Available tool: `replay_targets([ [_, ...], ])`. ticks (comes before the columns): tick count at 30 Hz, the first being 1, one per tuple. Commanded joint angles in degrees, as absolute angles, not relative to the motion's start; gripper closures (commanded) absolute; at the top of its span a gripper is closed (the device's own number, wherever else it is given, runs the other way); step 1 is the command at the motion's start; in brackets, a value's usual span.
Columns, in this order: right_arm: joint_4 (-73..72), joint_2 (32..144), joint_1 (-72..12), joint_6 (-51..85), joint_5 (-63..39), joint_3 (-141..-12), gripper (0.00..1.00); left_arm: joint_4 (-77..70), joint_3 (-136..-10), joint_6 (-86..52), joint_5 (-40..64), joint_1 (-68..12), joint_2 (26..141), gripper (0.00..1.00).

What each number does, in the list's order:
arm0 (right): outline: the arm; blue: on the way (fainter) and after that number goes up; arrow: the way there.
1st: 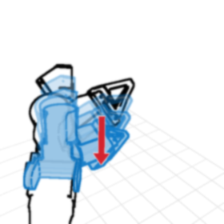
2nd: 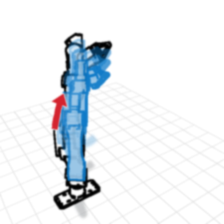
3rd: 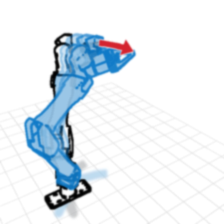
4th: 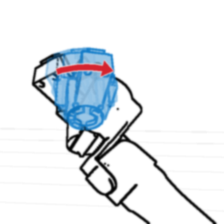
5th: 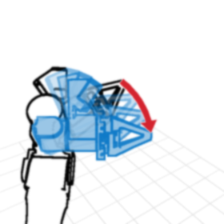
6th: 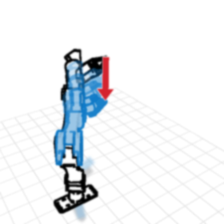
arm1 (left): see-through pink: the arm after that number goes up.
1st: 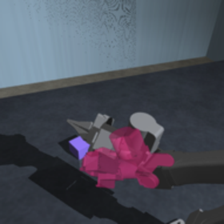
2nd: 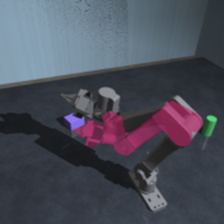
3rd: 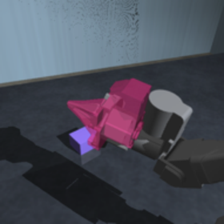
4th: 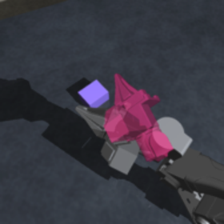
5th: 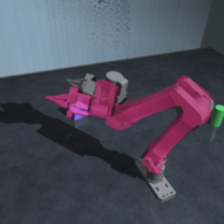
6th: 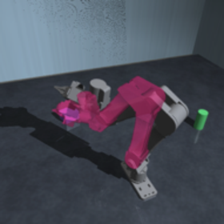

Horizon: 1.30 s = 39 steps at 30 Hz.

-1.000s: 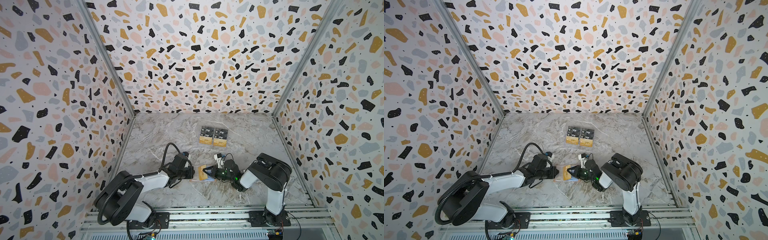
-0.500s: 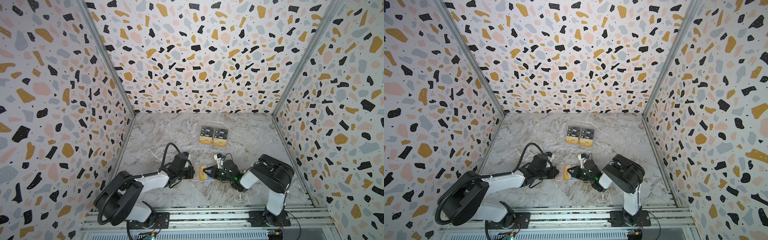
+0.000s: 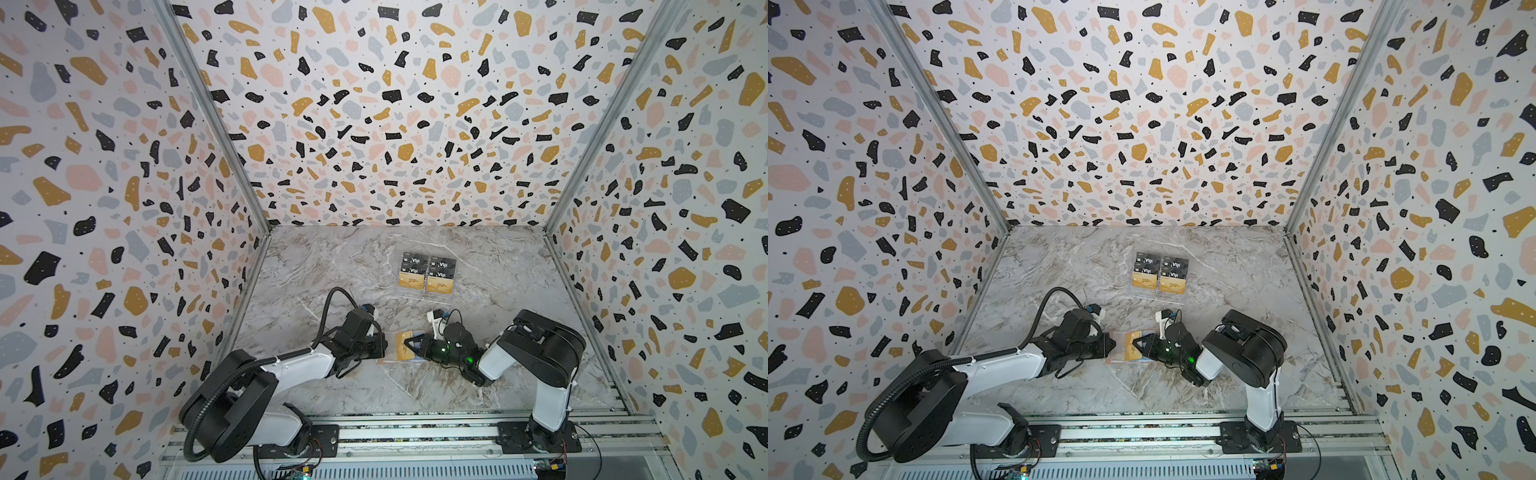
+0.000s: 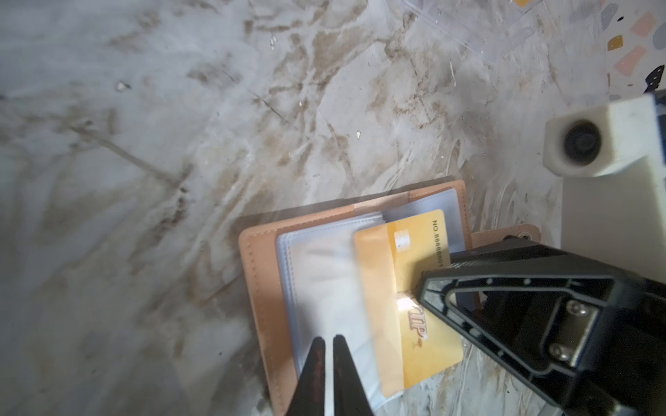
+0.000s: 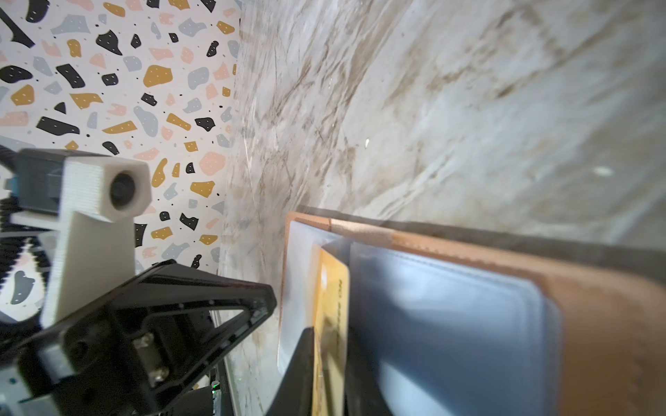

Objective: Insert credit cards into a card holder
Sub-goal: Insert the credit card into the card slot.

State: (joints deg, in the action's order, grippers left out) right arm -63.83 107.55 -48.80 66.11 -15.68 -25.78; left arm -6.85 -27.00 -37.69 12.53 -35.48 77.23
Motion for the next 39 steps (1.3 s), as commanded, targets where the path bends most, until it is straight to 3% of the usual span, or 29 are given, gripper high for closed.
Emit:
replay_targets([
  [1, -56.8, 105.0, -49.8, 63.4, -15.0, -28.0, 0.77, -5.3, -27.0, -37.9, 11.7, -35.8, 77.4, 0.89],
  [6, -44.0, 101.1, -51.0, 58.1, -12.5, -31.7, 0.59, -6.0, -27.0, -37.9, 12.5, -35.8, 79.2, 0.89],
  [10, -31.8, 99.5, -52.4, 52.4, -9.4, -36.6, 0.52, -6.9, -25.9, -38.6, 12.0, -35.8, 80.0, 0.90],
  [22, -15.4, 95.7, -53.9, 44.8, -3.0, -42.4, 0.44, -7.0, -25.0, -39.4, 11.2, -35.8, 79.3, 0.91],
  [32, -6.9, 94.4, -53.6, 42.3, -6.3, -46.6, 0.35, -6.6, -26.7, -39.7, 12.7, -35.8, 78.9, 0.91],
  [36, -5.2, 95.8, -53.3, 42.7, -9.2, -49.0, 0.35, -3.7, -28.5, -39.1, 11.9, -35.6, 77.0, 0.85],
  [39, -2.7, 97.1, -52.9, 42.8, -10.5, -50.9, 0.35, -2.5, -28.6, -39.3, 11.0, -34.5, 75.4, 0.75],
])
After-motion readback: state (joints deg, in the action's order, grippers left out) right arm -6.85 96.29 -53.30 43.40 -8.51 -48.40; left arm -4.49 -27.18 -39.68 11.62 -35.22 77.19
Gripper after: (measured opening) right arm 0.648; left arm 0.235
